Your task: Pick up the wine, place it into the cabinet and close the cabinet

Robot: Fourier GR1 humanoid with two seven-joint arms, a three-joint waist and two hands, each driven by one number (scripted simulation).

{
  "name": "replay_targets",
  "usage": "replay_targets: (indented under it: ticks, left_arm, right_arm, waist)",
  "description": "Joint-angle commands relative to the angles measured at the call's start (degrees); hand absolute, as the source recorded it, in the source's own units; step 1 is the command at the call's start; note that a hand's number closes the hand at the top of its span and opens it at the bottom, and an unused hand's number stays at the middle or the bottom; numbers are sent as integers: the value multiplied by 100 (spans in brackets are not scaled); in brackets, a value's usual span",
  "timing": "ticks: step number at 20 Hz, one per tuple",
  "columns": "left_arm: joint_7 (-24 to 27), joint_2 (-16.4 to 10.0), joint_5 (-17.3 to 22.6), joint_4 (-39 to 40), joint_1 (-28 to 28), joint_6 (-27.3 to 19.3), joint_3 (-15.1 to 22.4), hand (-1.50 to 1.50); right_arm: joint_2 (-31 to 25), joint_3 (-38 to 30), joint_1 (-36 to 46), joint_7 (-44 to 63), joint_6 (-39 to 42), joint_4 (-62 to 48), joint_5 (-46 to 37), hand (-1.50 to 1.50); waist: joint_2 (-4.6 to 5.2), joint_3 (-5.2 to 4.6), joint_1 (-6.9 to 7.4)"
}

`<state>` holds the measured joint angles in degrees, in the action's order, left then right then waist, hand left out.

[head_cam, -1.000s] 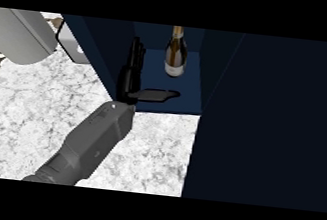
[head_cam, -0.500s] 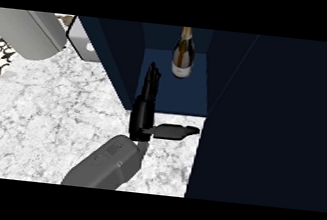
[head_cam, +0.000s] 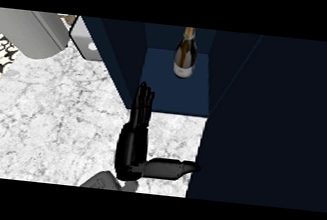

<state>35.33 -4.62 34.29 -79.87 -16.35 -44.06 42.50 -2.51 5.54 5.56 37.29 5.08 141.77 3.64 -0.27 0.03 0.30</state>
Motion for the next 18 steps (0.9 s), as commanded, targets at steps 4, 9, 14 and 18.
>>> replay_targets:
  ticks: [4, 9, 14, 18]
  left_arm:
    - [-580, -527, -585, -1581, 839, -604, 317, -150]
    - [-285, -805, -609, -2047, 1502, -22, 392, -150]
    - [-664, -1688, -513, -3133, 1913, 196, 319, -150]
    - [-501, -2086, -431, -3246, 2239, 784, 146, -150]
  right_arm:
    - [-169, -407, 48, 164, 146, 297, 724, -150]
    - [138, 307, -626, -253, 307, 308, 391, -150]
    - [-53, 228, -928, 140, 580, 563, 987, 150]
    - [-226, 87, -241, 513, 646, 432, 1034, 150]
  waist:
    - [13, 0, -11]
    - [16, -2, -31]
    - [7, 3, -35]
    - [19, -4, -11]
